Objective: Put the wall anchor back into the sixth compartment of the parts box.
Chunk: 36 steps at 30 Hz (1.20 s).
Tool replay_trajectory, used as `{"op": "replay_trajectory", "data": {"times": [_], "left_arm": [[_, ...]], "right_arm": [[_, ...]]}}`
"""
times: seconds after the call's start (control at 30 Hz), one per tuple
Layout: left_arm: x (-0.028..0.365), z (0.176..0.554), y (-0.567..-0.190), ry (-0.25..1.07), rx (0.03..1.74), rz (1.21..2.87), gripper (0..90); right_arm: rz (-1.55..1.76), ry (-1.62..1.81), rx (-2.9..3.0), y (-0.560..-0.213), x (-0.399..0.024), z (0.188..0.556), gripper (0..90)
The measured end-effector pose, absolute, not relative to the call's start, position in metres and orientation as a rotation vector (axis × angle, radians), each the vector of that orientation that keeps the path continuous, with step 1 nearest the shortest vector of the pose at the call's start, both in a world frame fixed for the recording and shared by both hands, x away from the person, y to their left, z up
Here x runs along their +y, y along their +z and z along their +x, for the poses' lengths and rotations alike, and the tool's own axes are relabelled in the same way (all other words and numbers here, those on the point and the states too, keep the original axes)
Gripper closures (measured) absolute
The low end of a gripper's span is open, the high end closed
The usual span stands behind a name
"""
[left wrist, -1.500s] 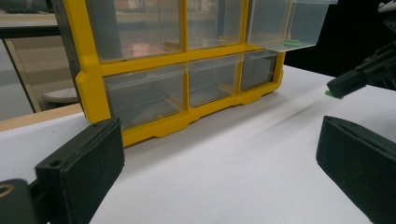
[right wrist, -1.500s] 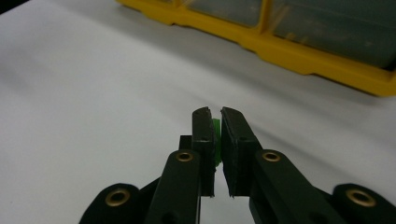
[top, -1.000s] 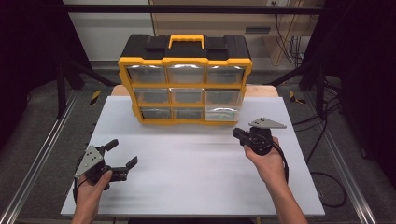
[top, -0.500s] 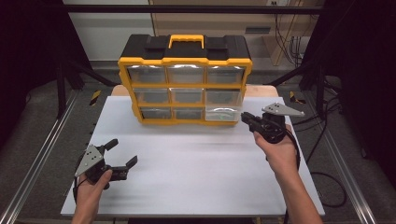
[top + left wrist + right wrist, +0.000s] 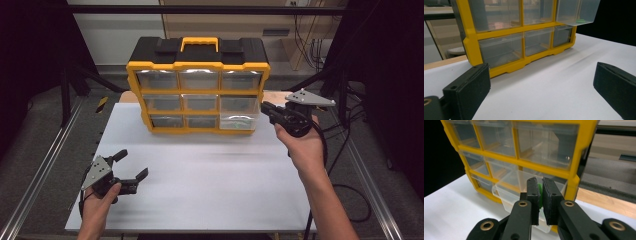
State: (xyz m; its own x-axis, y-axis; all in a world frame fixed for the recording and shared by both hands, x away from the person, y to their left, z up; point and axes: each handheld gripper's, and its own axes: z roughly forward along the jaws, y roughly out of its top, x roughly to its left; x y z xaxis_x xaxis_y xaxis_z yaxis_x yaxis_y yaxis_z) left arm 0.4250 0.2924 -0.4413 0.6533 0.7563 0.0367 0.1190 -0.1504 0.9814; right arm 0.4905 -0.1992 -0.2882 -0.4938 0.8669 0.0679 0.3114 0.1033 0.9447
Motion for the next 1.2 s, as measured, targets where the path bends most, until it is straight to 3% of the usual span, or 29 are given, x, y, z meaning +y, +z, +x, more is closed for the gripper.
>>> {"op": "replay_trajectory", "data": {"times": [1.2], "left_arm": [[0.29, 0.427, -0.442, 0.635, 0.714, 1.662, 1.0]], "right_arm": [[1.143, 1.218, 2.034, -0.287, -0.143, 0.545, 84.6]]}}
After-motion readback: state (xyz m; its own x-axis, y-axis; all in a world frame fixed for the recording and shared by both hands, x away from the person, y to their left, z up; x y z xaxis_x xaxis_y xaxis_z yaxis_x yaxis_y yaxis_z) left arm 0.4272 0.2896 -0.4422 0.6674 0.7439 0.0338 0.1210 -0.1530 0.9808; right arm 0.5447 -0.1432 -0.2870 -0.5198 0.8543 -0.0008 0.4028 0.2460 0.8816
